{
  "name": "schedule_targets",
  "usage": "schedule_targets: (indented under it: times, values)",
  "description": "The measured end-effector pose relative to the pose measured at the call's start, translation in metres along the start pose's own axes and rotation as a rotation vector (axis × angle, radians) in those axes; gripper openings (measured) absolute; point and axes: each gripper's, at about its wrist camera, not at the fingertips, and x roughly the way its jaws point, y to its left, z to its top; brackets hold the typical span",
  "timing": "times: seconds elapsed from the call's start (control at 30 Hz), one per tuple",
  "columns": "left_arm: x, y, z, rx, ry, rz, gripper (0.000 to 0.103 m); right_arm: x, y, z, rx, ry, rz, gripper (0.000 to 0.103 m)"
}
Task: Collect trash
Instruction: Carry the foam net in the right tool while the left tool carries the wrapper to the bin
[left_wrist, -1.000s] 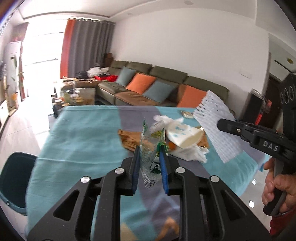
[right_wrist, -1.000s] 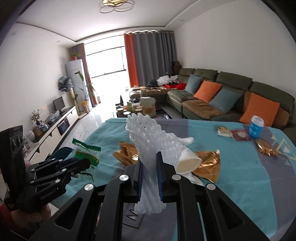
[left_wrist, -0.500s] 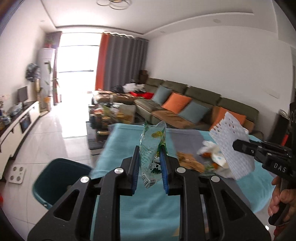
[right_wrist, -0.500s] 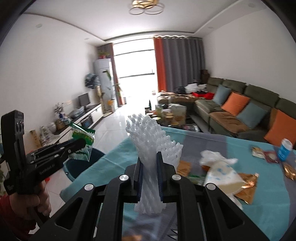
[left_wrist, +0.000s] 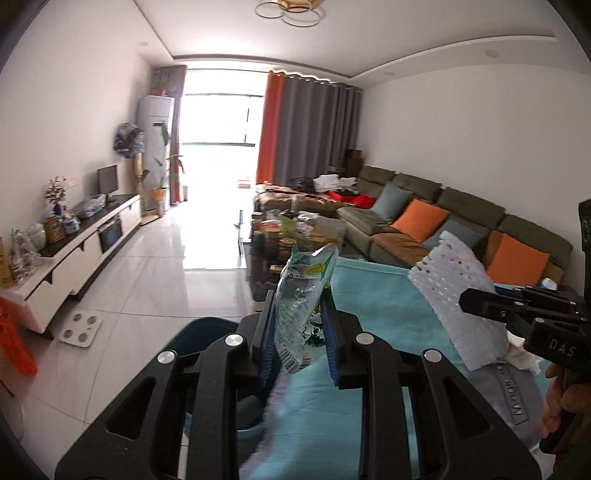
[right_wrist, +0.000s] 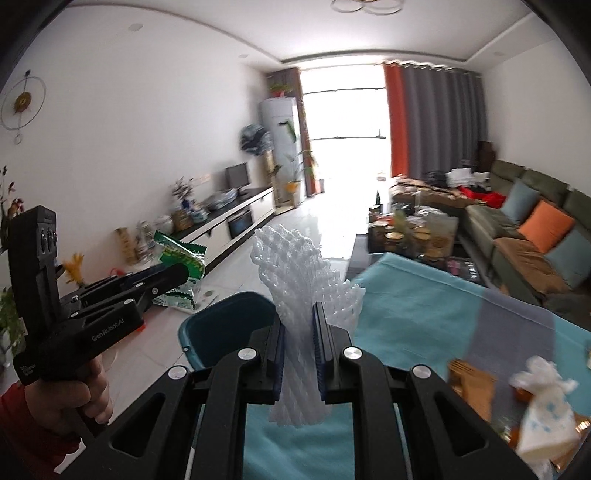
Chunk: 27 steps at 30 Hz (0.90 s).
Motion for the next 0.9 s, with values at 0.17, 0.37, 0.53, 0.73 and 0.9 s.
schedule_targets:
  times: [0.17, 0.37, 0.53, 0.73, 0.9]
  values:
    - [0.003, 0.033, -0.002, -0.022, 0.026, 0.056, 0.024, 0.041, 0.015, 0.009, -0.017, 0.056, 0.091, 0.013]
    - [0.020, 0.063, -0.006, -0.055, 0.072, 0.103, 0.025, 0.085, 0.026, 0.015, -0.009, 0.141, 0.152, 0.013]
    - [0.043, 0.083, -0.012, -0.067, 0.114, 0.129, 0.026, 0.116, 0.033, 0.021, -0.031, 0.203, 0.168, 0.013]
    - [0.072, 0.100, -0.025, -0.085, 0.175, 0.141, 0.026, 0.157, 0.044, 0.016, -0.056, 0.302, 0.194, 0.013]
    - [0.100, 0.119, -0.046, -0.146, 0.255, 0.123, 0.026, 0.197, 0.052, 0.009, -0.026, 0.402, 0.232, 0.013]
